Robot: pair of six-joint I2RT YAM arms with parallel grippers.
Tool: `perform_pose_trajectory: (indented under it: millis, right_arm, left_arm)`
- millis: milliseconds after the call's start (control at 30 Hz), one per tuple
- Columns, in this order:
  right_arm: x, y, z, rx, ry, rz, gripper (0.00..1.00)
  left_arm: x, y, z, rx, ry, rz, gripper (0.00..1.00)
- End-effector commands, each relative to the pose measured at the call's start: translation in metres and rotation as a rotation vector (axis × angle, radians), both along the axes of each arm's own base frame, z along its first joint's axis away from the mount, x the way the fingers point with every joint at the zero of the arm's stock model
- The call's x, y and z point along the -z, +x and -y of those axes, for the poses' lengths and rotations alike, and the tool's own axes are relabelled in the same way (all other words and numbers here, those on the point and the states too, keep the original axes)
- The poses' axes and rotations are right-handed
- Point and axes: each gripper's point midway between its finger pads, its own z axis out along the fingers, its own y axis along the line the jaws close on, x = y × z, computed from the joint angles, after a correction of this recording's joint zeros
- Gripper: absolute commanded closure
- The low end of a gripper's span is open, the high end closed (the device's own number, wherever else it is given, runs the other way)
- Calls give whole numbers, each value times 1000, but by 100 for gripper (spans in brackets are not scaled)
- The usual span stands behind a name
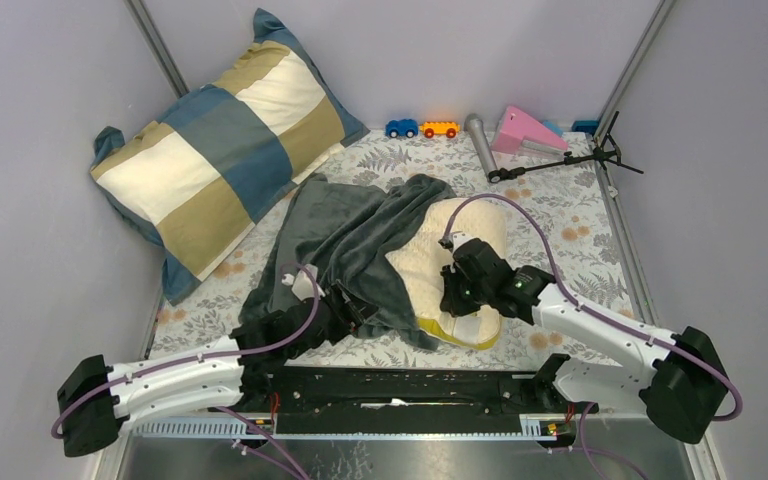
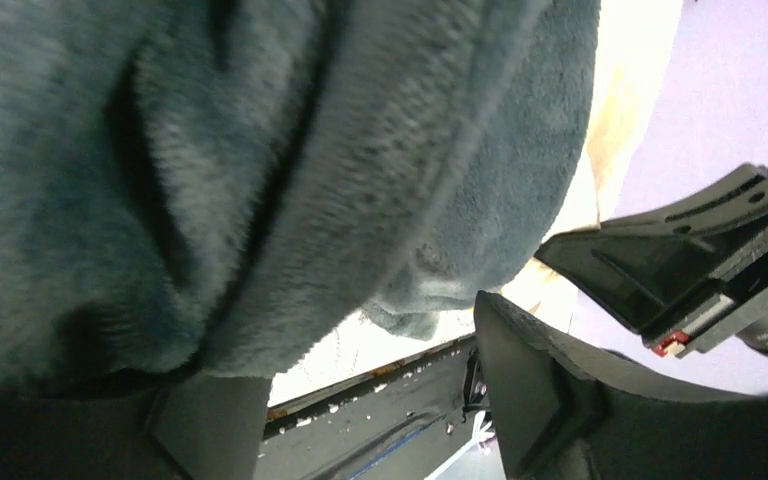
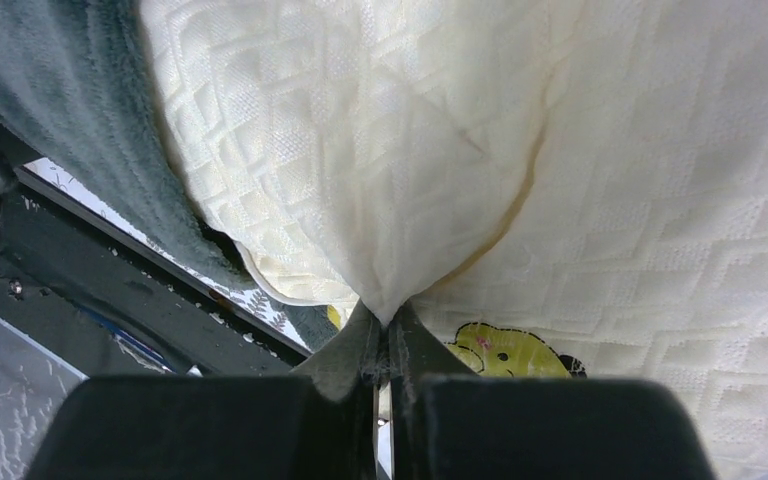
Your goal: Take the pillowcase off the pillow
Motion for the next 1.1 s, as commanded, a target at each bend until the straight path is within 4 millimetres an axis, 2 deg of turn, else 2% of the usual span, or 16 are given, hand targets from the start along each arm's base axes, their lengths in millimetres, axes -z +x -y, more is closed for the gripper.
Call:
perform_pose_trajectory:
  millis: [0,33,133,267,400,467,600,733,800,900,1067]
  right_arm:
    - [-17,1,-17,-15,105,37,100]
    - [-20,3,-16,-6,109,51,100]
    - [-27,15,-5,73,97,116,100]
    - [-46,37,29,278,52,251,100]
    - [-80,56,76,505,22,438,100]
    - [-98,59,100,601,10,519,100]
    - [-130,56,148,795,-1,656,100]
    - [-148,47,183,942,9,744,100]
    - [-152,43,192,978,28,764,100]
    - [-154,40,197,995,53,776,100]
    - [-151,42,191,966,48,764,100]
  left_arm:
    - [-13,21,-10,-142,-77,17,33]
    - [-12,23,-14,-159,-65,17,40]
    - [-12,29,-30,-221,-4,25,72]
    - [-26,36,-64,-325,114,64,100]
    - [-45,42,-101,-420,201,123,100]
    - [-55,46,-120,-475,225,154,100]
    - [-68,52,-154,-579,300,198,100]
    - [-84,54,-191,-710,413,229,100]
    - [-91,51,-210,-781,476,236,100]
    - [-101,49,-227,-857,543,242,100]
    - [-108,52,-229,-882,582,248,100]
